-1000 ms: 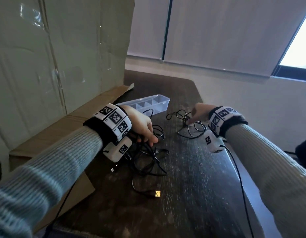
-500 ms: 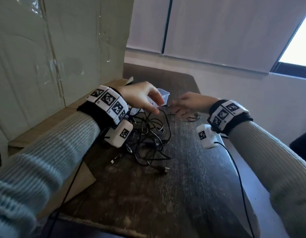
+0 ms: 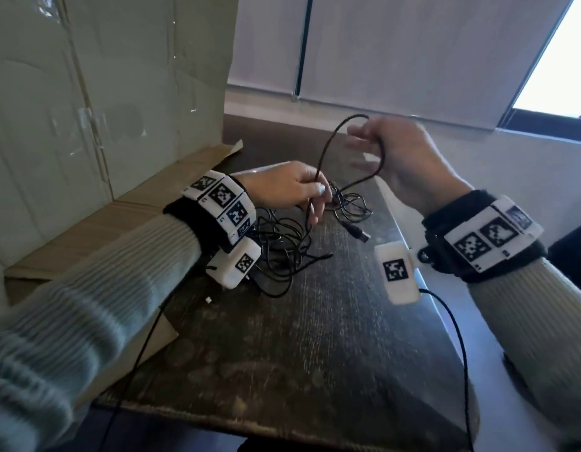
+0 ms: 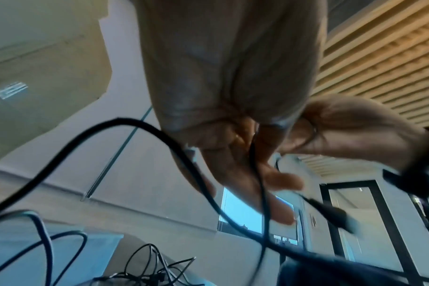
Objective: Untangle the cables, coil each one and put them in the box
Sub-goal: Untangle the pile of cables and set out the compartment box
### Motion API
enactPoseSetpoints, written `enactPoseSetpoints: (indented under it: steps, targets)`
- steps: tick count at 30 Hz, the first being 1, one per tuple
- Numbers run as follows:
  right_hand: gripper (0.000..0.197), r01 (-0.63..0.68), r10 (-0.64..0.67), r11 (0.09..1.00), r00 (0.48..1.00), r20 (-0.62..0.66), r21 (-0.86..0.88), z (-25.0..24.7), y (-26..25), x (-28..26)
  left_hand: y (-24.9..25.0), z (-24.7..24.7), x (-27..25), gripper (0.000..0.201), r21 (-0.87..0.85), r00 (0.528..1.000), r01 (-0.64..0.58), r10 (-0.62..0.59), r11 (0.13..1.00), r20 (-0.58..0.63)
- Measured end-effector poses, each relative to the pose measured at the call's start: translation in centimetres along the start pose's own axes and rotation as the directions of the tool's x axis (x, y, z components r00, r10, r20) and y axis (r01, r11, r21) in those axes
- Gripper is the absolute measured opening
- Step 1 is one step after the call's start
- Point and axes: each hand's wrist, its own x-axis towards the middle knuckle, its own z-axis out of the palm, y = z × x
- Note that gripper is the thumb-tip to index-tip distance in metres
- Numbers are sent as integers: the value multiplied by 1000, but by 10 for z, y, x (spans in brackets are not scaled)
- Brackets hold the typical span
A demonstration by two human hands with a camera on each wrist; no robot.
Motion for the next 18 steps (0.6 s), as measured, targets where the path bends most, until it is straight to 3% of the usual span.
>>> enactPoseSetpoints:
  steps: [3,5,8,11,13,16,18]
  targets:
    - [35,28,-40,924,999,21,383,-22,-19,2,-15,6,-2,25,217,995,60,-76,974,65]
    - [37,13,-25,883,999,19,468,-38,-25,2,-28,3,-4,26,220,993,95,-108,971,46]
    - [35,-4,21,879,999,-30,477,-56,-14,4,-32,-8,-10,28,95,995,104,-104,990,-3]
    - [30,-17,36,958,997,-63,287,-62,6,0,-13,-17,-18,27,52,987,29,-20,998,-162]
    - [27,-60,63,996,997,-52,72,-56,20,-5,0,-18,-18,25,7,954,-50,50,999,-295]
    - [31,-27,50,945,997,62,-327,-35,32,-18,18,-16,-14,23,-83,924,-166,126,983,-362]
    - [51,68,11,892,985,173,-446,-19,36,-26,29,-12,-10,20,-25,916,-202,180,979,-358]
